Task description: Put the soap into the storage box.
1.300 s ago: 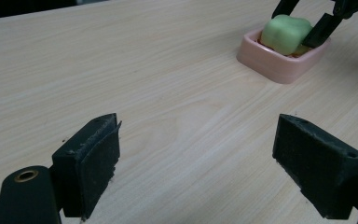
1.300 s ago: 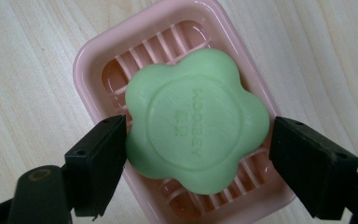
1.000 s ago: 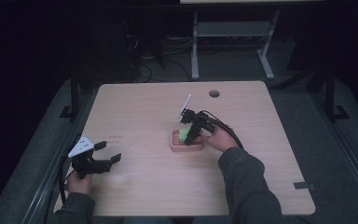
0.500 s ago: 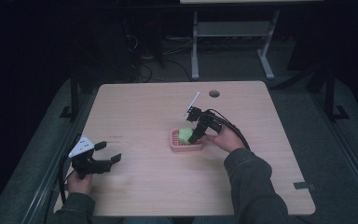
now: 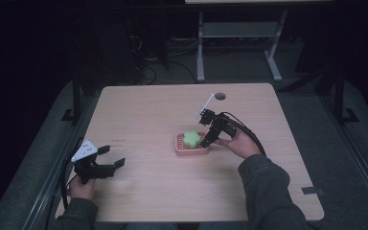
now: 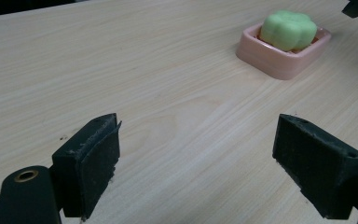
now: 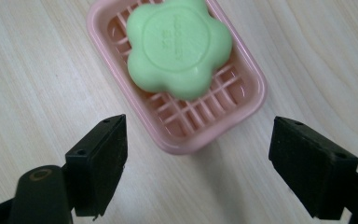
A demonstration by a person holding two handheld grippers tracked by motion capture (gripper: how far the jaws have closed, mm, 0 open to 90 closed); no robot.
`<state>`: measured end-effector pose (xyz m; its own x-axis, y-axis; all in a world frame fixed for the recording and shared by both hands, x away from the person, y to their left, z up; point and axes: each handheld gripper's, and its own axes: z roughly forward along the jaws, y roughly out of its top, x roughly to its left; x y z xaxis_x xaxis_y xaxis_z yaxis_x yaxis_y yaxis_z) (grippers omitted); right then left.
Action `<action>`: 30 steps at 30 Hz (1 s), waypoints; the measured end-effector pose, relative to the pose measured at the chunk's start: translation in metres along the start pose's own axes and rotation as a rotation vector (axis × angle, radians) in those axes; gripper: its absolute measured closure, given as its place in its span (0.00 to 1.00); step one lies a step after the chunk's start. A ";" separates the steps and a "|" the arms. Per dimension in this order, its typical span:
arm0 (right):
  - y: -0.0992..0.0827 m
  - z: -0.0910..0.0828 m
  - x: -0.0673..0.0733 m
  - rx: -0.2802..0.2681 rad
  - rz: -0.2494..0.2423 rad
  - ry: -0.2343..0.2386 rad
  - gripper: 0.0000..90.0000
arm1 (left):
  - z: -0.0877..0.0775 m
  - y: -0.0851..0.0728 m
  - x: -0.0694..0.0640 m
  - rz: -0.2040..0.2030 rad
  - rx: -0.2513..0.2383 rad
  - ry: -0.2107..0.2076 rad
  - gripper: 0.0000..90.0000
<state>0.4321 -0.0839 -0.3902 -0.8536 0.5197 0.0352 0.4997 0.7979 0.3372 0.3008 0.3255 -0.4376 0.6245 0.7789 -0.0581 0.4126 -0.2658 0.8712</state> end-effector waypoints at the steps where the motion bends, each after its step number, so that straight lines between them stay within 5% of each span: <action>1: -0.002 -0.001 0.000 0.002 0.001 -0.001 0.21 | 0.000 0.000 0.000 0.000 0.000 0.000 0.16; 30: -0.050 -0.019 -0.010 0.009 0.071 -0.022 0.22 | 0.001 -0.001 -0.001 0.002 0.008 0.001 0.16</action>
<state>0.4132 -0.1350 -0.3895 -0.8127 0.5815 0.0380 0.5601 0.7614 0.3264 0.3008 0.3244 -0.4390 0.6245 0.7790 -0.0555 0.4165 -0.2720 0.8675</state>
